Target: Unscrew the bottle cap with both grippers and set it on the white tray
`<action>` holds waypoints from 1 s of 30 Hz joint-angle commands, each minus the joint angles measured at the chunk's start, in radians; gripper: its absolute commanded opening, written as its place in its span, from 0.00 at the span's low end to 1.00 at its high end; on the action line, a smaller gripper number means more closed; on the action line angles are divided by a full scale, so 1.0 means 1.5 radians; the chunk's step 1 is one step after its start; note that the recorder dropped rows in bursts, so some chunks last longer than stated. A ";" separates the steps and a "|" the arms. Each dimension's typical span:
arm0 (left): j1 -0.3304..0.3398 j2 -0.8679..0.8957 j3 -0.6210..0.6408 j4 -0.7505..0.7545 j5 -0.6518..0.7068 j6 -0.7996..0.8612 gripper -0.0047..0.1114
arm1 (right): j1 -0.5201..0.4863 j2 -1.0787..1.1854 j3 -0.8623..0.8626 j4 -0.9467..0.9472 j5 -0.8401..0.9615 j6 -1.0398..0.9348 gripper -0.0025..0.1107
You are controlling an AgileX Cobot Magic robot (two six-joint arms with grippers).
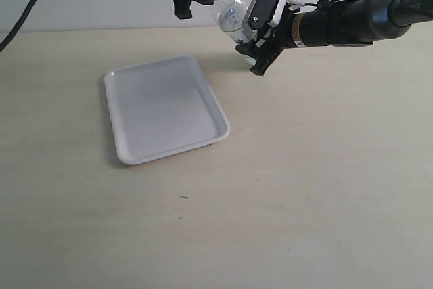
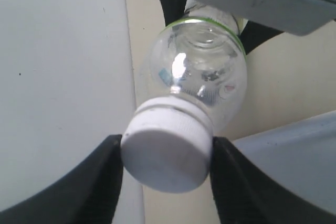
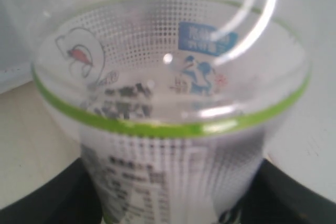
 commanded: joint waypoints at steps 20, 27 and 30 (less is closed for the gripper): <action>-0.018 -0.005 0.000 -0.036 0.032 -0.259 0.04 | -0.002 0.008 0.006 -0.011 0.055 0.043 0.02; -0.014 -0.005 0.000 -0.036 0.025 -0.357 0.04 | -0.002 0.008 0.006 -0.011 0.059 0.049 0.02; -0.014 -0.005 0.000 -0.036 0.027 -0.409 0.04 | -0.002 0.008 0.006 -0.011 0.059 0.054 0.02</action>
